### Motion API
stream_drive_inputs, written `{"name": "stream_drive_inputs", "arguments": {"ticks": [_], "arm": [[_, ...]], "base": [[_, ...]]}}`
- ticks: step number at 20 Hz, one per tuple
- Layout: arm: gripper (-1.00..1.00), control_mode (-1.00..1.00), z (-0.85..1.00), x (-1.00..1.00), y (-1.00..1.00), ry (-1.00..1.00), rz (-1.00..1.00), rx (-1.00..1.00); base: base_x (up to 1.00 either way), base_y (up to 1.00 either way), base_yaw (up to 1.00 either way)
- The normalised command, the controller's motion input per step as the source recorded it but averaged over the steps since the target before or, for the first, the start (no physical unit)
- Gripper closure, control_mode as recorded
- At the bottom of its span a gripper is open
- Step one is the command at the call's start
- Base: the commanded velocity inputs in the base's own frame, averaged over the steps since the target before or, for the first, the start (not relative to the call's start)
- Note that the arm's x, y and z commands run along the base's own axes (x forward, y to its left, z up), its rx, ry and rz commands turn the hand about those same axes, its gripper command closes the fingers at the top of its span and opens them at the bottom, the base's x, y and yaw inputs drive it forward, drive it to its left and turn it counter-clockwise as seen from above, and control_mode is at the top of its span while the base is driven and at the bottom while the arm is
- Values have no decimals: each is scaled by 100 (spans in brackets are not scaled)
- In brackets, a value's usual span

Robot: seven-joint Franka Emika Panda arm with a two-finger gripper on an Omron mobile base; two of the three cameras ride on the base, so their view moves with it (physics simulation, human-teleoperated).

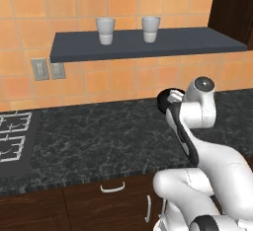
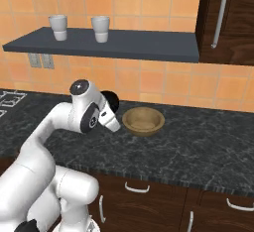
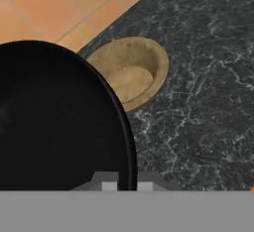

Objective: Pick up the bowls on the counter and stack them on top of one another in the open cabinet. Place the smaller bowl on top of the larger bowl.

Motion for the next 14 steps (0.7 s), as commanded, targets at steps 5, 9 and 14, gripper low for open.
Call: {"name": "stream_drive_inputs", "arguments": {"ticks": [5, 9, 14], "arm": [[100, -100, -9, 37, -37, 28, -5, -1], [100, -100, -33, 25, -51, 0, 0, 0], [100, -100, -45, 47, -40, 0, 0, 0]], "base": [[0, 0, 0], [0, 0, 0], [0, 0, 0]]}}
